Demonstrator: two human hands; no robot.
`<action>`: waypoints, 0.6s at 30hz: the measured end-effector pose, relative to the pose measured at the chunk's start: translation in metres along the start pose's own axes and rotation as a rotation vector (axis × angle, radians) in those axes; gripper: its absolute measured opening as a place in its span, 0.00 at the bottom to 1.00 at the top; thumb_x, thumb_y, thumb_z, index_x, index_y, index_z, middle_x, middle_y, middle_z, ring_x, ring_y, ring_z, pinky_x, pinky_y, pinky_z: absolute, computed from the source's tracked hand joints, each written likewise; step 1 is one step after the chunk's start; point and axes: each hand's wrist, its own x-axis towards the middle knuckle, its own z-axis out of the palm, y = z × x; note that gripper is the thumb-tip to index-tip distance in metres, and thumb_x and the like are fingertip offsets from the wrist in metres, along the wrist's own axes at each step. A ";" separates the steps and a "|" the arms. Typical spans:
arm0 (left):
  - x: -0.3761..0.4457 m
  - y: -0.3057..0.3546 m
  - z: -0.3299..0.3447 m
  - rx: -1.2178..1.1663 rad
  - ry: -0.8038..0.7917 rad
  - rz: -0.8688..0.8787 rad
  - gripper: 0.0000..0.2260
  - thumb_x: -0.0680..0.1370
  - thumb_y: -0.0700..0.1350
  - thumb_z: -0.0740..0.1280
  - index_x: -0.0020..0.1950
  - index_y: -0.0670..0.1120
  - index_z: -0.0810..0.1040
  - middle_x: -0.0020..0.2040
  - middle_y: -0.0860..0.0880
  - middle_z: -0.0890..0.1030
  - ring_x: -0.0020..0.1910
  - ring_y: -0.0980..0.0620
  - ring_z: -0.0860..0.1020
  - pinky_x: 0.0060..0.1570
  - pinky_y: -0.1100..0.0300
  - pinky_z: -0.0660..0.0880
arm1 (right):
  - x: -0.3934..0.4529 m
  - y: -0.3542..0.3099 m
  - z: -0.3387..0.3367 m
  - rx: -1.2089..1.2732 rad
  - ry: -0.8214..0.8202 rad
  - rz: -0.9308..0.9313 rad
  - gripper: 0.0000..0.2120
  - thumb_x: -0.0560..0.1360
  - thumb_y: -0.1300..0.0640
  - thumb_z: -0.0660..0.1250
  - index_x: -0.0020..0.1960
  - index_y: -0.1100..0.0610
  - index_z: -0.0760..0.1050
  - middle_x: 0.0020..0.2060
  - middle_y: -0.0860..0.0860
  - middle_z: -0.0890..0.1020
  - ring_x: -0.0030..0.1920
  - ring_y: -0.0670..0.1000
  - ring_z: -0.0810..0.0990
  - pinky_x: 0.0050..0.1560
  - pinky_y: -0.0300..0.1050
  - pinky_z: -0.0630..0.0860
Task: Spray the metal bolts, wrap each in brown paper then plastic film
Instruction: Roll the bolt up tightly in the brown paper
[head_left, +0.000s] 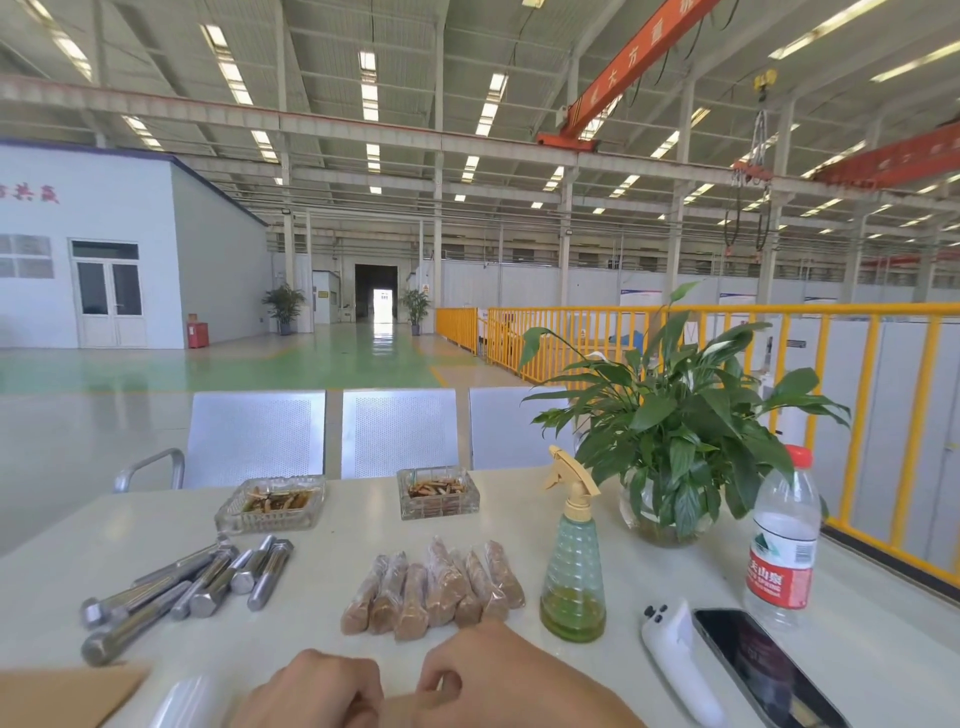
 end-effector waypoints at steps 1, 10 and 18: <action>-0.003 -0.002 0.002 0.011 0.028 0.060 0.09 0.67 0.59 0.58 0.43 0.73 0.73 0.63 0.63 0.72 0.68 0.60 0.69 0.62 0.73 0.64 | 0.000 0.000 0.000 0.028 0.021 0.015 0.16 0.83 0.63 0.61 0.68 0.60 0.78 0.80 0.65 0.54 0.81 0.56 0.57 0.67 0.39 0.62; 0.000 -0.027 0.010 -0.119 0.127 0.032 0.12 0.71 0.58 0.60 0.46 0.77 0.71 0.41 0.66 0.77 0.41 0.76 0.71 0.42 0.81 0.66 | 0.001 0.000 0.006 0.033 0.078 0.094 0.15 0.79 0.61 0.65 0.62 0.52 0.83 0.69 0.61 0.71 0.73 0.54 0.66 0.69 0.43 0.70; 0.005 -0.030 0.020 -0.172 -0.047 -0.062 0.16 0.68 0.51 0.57 0.48 0.72 0.69 0.39 0.66 0.80 0.41 0.66 0.77 0.50 0.69 0.76 | 0.003 0.005 0.019 0.034 0.140 0.242 0.11 0.76 0.52 0.65 0.57 0.42 0.77 0.57 0.49 0.68 0.60 0.55 0.78 0.64 0.47 0.73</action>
